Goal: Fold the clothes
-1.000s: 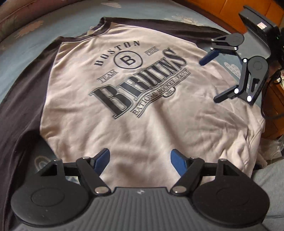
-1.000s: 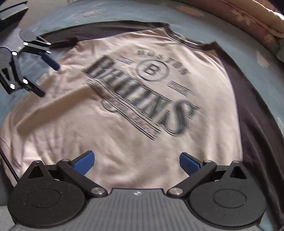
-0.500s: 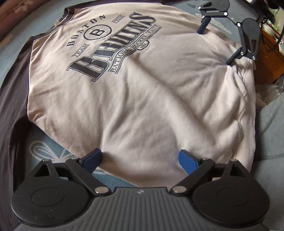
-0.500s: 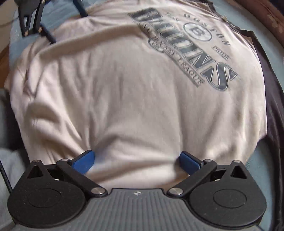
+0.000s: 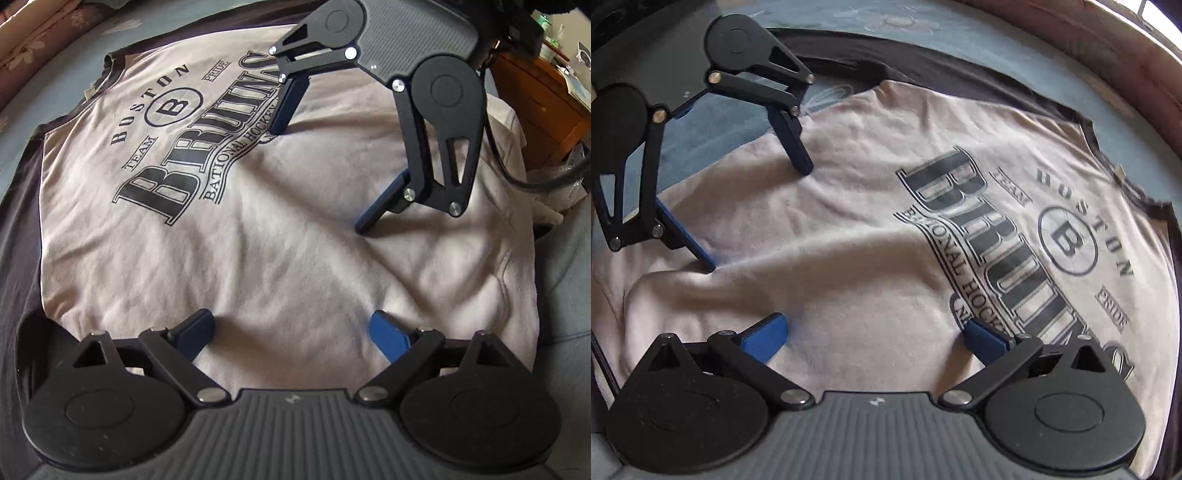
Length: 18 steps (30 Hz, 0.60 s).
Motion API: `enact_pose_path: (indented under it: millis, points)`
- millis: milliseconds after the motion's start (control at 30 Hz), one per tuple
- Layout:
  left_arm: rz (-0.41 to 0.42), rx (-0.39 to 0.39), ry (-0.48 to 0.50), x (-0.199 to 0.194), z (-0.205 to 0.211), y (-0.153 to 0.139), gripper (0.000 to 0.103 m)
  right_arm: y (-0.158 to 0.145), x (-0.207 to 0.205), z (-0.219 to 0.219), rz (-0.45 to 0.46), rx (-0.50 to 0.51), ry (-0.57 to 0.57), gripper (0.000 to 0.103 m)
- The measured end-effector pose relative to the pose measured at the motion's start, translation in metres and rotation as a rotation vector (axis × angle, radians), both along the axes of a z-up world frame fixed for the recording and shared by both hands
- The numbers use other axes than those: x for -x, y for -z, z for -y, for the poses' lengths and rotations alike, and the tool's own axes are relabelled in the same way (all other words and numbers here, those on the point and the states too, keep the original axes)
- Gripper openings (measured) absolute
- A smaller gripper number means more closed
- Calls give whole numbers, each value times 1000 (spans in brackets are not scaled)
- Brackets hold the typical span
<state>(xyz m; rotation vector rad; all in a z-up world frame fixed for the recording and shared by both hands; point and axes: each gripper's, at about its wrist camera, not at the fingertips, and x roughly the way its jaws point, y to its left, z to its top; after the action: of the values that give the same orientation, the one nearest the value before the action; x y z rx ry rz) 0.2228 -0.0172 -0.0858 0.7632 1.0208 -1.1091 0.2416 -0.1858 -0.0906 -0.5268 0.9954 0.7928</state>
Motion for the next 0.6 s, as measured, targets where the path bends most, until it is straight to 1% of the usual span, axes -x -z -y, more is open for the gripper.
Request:
enact_pose_path:
  millis: [67,233,600]
  points:
    - [-4,-5,-2,1,-4,0,93,1,-3,2,-25,1,18,103]
    - [-11,-16,6,1,-12,0,94,2,-6,-1,-36,27,4,103]
    - [-20,-20,37,2,-16,1,97,0,-3,0,-37,32,6,103]
